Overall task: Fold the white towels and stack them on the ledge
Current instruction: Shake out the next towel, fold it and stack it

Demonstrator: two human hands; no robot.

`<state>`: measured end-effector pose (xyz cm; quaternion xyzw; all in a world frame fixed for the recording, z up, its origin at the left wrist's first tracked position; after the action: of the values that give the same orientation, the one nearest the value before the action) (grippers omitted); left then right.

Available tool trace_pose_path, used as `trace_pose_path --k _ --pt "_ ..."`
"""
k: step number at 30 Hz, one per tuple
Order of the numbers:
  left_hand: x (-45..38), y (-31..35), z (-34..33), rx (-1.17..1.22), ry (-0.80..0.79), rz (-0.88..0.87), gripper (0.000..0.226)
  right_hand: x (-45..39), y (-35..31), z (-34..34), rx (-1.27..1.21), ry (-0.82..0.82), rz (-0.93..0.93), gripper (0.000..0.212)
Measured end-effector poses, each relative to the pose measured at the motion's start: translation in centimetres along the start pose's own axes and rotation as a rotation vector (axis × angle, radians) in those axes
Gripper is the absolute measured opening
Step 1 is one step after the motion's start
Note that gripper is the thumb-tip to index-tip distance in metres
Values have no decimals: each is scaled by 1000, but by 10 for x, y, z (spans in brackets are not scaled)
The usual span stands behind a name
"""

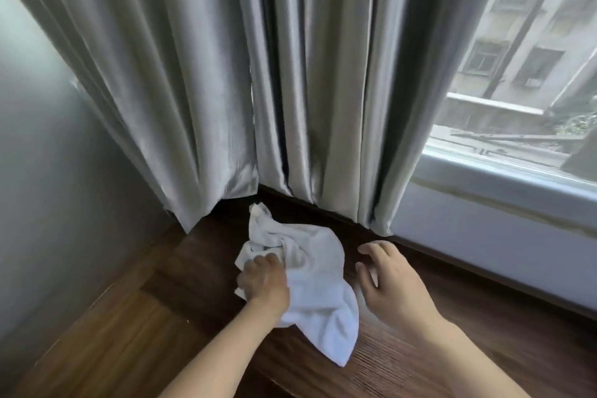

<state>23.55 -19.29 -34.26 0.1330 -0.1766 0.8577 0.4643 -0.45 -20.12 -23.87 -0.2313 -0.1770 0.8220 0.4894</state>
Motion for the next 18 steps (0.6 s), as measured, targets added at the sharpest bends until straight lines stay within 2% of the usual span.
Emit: trace_pose_path --k 1,4,8,11,13,14,16,18 --pt "-11 -11 -13 -11 -65 13 54 -4 -6 -9 -4 -8 -15 27" --pt "-31 -18 -29 58 -161 -95 27 -10 -22 -31 6 -64 -35 30" --pt "-31 -14 15 482 -225 -222 29 -9 -36 -56 54 -256 -88 37" --pt "-21 -5 72 817 -269 -288 18 -12 -49 -64 44 -319 -116 56" --pt "-11 3 110 1018 -297 -330 14 -20 -60 -60 -1 -251 -141 72" --pt "-4 5 128 1112 -318 -352 16 -26 -65 -53 -38 -174 -158 73" --pt "7 9 159 1245 -354 -386 29 -40 -68 -32 -95 22 -188 62" --pt "16 11 186 1345 -387 -413 38 -53 -72 -3 -122 193 -200 42"
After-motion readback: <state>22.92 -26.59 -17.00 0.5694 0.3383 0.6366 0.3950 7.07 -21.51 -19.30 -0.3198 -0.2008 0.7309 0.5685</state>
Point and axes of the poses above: each hand's wrist, its own x-axis away from the middle knuckle, its own z-axis out of the back of the hand, y = z × x, the point moved 9 cm from there along -x, towards the middle knuckle, and after that the axes turned 12 degrees about z, right-handed, at the moved point
